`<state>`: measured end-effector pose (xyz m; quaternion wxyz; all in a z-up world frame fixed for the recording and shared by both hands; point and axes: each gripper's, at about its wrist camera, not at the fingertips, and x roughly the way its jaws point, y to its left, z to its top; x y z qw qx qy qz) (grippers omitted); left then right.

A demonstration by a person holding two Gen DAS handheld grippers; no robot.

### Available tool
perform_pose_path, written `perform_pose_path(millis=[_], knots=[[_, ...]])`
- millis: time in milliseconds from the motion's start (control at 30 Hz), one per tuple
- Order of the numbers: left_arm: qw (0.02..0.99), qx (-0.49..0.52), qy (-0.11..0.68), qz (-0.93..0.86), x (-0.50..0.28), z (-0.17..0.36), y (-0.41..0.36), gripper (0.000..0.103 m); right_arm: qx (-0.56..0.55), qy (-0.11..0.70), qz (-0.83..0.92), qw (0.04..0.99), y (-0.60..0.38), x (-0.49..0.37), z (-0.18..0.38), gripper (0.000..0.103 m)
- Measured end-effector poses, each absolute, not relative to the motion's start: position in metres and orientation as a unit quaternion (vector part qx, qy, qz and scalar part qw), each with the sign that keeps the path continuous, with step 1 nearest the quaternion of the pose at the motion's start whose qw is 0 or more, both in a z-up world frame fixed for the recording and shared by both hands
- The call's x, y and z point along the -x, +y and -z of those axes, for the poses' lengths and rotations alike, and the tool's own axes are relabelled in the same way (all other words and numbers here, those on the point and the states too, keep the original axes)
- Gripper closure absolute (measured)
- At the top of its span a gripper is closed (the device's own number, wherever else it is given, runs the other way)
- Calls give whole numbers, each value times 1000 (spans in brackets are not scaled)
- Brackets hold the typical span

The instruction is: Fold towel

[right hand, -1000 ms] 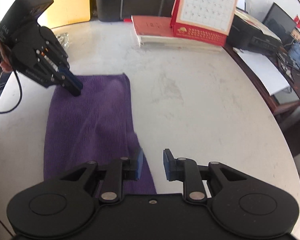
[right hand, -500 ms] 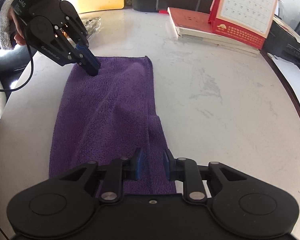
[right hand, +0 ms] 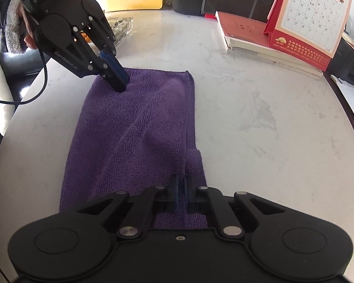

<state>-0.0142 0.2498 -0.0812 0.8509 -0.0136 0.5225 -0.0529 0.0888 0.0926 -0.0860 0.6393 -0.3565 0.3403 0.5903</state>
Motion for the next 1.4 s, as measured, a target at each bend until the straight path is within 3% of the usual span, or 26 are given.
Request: perform_pose_path(millis=[367,633,1033,1400], knots=[[850,11,524,46,16,79,248,93,375,337,-566,652,94,-97,91,99],[857,7,514,35,8,60,248,92,331,327,-529,710,63,-94,60,87],[864,-17,504,7,-48,80,228,88,254,443,-435,742,-36,-50,73,87],[851,-25,523,-34,-40,76,235,86,263,418,-462,737,-48,-83,78,87]])
